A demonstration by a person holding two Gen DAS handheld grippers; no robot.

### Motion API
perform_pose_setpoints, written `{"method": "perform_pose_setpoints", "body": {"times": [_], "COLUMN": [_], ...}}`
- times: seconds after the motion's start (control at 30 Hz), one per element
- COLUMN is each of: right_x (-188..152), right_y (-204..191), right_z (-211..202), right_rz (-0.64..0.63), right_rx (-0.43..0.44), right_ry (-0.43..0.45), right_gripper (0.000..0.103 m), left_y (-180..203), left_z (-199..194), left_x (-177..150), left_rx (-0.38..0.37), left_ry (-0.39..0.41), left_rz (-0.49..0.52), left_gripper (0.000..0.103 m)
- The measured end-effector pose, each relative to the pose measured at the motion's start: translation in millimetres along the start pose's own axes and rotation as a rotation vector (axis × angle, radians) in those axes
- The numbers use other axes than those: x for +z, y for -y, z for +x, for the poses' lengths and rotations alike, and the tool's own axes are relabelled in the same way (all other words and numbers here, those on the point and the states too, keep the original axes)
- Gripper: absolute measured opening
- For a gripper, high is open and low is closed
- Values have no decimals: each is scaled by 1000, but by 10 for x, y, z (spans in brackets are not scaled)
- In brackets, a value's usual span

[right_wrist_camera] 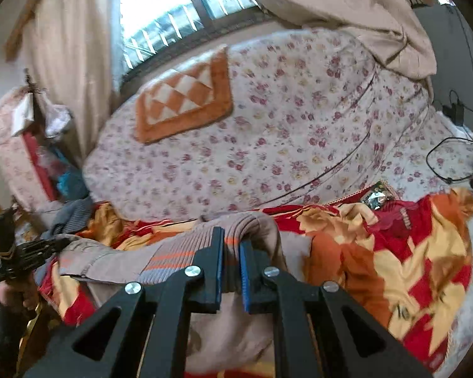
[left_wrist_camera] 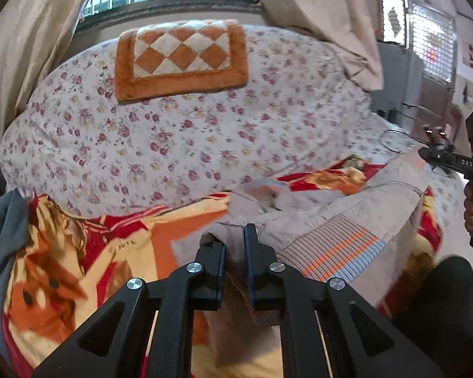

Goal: Fold large clothes
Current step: 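Lift the held hem with both grippers and fold it toward the collar, then lay the ribbed hem down by the collar and open both grippers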

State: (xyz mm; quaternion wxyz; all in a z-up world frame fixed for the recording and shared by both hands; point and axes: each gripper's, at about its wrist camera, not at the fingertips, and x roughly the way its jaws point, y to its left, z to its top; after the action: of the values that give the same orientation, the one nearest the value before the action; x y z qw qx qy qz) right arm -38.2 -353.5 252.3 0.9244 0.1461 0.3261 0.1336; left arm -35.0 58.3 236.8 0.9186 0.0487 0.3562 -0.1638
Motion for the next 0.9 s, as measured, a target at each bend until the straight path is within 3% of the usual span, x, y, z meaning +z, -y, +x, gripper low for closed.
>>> {"method": "perform_pose_setpoints", "body": {"times": [0.13, 0.3, 0.4, 0.47, 0.6, 0.73, 0.83, 0.87, 0.9], "right_x": [84, -219, -425, -564, -666, -614, -626, -627, -623], "right_y": [170, 512, 660, 793, 1050, 1023, 994, 984, 977], "right_z": [681, 1524, 1917, 2112, 2275, 2170, 2149, 2123, 2073], "right_rz": [66, 174, 182, 216, 316, 276, 274, 269, 264], "right_rx": [-66, -124, -165, -157, -69, -61, -48, -48, -44], "right_ry": [-77, -155, -173, -151, -171, -126, -134, -126, -115], "right_gripper": [9, 9, 10, 13, 30, 42, 42, 42, 42], "left_y": [-222, -441, -546, -606, -692, -801, -796, -790, -794], "left_z": [668, 1524, 1831, 1982, 2114, 2098, 2006, 1963, 1920], "left_x": [32, -273, -443, -518, -554, -549, -526, -525, -515], "left_rx": [15, 61, 83, 88, 60, 3, -13, -21, -14], "left_ry": [-78, -160, -185, -196, -217, -207, -183, -171, -154], "left_rz": [-56, -158, -250, -287, -291, -340, -344, -344, -343], "left_gripper": [3, 7, 8, 10, 12, 13, 21, 32, 58]}}
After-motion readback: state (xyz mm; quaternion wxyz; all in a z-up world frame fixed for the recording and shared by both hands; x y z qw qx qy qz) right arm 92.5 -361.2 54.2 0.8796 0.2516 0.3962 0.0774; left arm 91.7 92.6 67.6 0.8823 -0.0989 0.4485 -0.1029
